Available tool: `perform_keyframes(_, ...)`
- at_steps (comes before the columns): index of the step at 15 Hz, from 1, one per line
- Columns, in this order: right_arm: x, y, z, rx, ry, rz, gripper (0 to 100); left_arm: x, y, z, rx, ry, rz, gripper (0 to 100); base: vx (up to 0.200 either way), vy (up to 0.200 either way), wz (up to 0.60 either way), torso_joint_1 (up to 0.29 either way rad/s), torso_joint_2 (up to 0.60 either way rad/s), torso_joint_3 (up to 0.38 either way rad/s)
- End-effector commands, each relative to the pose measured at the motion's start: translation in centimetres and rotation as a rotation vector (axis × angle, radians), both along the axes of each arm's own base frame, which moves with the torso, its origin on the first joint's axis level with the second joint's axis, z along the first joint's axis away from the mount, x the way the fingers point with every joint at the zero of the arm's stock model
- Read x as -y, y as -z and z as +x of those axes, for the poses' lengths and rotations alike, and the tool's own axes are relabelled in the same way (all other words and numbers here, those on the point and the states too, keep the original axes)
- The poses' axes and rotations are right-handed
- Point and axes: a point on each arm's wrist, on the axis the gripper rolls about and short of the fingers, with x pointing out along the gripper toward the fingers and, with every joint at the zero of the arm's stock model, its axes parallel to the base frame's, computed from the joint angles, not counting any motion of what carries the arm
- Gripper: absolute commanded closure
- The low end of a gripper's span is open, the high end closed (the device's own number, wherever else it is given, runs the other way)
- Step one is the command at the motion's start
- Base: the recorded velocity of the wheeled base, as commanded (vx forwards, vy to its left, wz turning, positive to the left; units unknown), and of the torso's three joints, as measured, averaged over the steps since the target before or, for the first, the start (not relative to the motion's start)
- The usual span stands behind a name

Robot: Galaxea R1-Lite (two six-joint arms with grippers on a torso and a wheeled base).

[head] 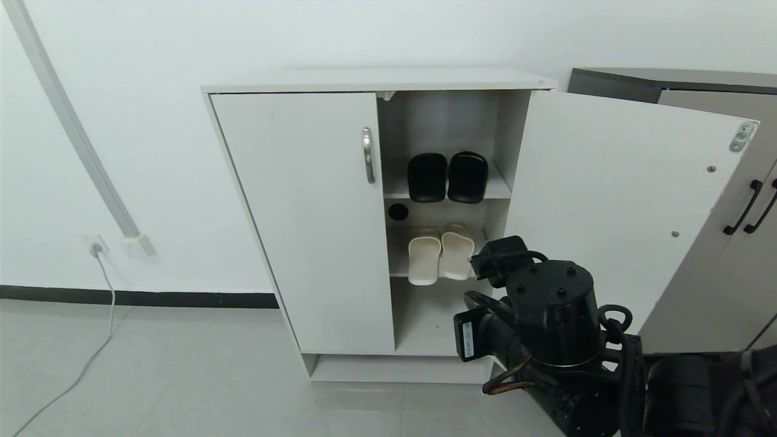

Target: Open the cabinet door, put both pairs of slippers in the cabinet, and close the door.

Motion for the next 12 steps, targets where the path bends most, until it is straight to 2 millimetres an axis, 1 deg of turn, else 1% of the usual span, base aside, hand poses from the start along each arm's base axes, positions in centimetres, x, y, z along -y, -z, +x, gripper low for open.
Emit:
perform_keyframes(1,-0.06,0.15,0.05,-0.002,0.000,-0.005,100,0.00,-0.01,0.00,0.001,-0.001,0.000,100,0.000,0.000,0.00,0.000,0.00,0.000)
perform_keyframes(7,-0.16,0.49,0.12,-0.009,0.001,-0.012,100,0.00,0.03,0.01,-0.001,-0.001,0.000,100,0.000,0.000,0.00,0.000,0.00,0.000)
perform_keyframes(10,-0.15,0.54,0.17,-0.010,0.002,-0.013,100,0.00,-0.01,0.00,0.001,-0.001,0.000,100,0.000,0.000,0.00,0.010,-0.18,-0.269)
perform_keyframes(12,-0.14,0.55,0.17,-0.010,0.004,-0.015,100,0.00,-0.01,0.00,0.001,-0.001,0.000,100,0.000,0.000,0.00,0.051,-0.46,-0.371)
